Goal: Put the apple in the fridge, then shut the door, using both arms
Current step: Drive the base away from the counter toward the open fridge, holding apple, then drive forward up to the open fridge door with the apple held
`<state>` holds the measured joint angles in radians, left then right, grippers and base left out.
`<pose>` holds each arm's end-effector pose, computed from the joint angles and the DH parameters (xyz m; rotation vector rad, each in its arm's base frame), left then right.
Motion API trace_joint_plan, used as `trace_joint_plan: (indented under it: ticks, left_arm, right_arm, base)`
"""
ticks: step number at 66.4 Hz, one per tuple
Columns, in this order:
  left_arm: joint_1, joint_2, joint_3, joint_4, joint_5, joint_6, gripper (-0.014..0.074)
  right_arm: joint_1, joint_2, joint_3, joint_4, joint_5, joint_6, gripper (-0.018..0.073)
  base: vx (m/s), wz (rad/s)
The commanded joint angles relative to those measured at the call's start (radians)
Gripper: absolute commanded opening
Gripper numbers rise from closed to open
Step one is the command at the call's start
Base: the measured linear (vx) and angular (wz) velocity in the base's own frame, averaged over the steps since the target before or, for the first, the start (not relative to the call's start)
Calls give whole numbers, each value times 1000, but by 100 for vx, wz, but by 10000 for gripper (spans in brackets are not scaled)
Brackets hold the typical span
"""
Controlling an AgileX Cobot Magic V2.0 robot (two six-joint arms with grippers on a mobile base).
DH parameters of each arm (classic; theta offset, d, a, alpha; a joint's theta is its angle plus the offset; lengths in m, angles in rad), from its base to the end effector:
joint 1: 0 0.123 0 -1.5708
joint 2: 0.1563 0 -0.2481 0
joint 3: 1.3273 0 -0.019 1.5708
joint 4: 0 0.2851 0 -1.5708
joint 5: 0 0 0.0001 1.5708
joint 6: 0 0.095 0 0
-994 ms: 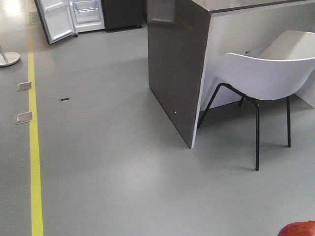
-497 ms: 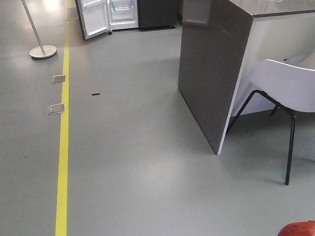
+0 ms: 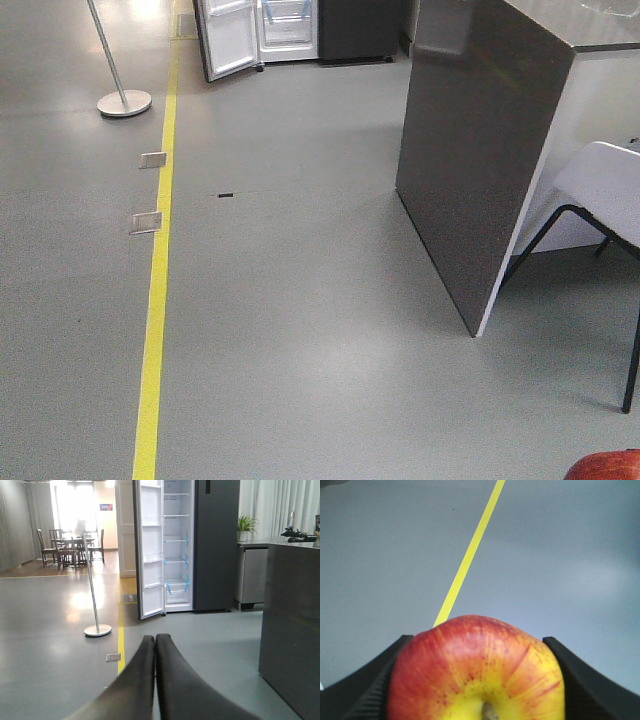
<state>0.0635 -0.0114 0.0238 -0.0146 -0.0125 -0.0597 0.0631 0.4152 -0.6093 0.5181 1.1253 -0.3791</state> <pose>0.1318 0.0084 0.2073 -0.1023 1.4800 -0.0086 0.1170 0.0499 0.2943 -0.4537 2.2633 0.5059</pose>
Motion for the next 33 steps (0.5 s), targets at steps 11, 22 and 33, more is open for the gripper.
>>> trace_joint_plan:
  ticks: [11, 22, 33]
  left_arm:
    - [-3, -15, -16, -1, -77, -9, -6]
    - [-3, -15, -16, -1, -77, -9, -6]
    - [-3, -15, -16, -1, -77, -9, -6]
  right_arm:
    - [-3, 8, -26, 38, -56, -8, 97]
    - [-3, 8, -26, 38, -56, -8, 97]
    - [-3, 8, -26, 38, -56, -8, 97]
  base:
    - [18, 9]
    - [20, 7]
    - [21, 8]
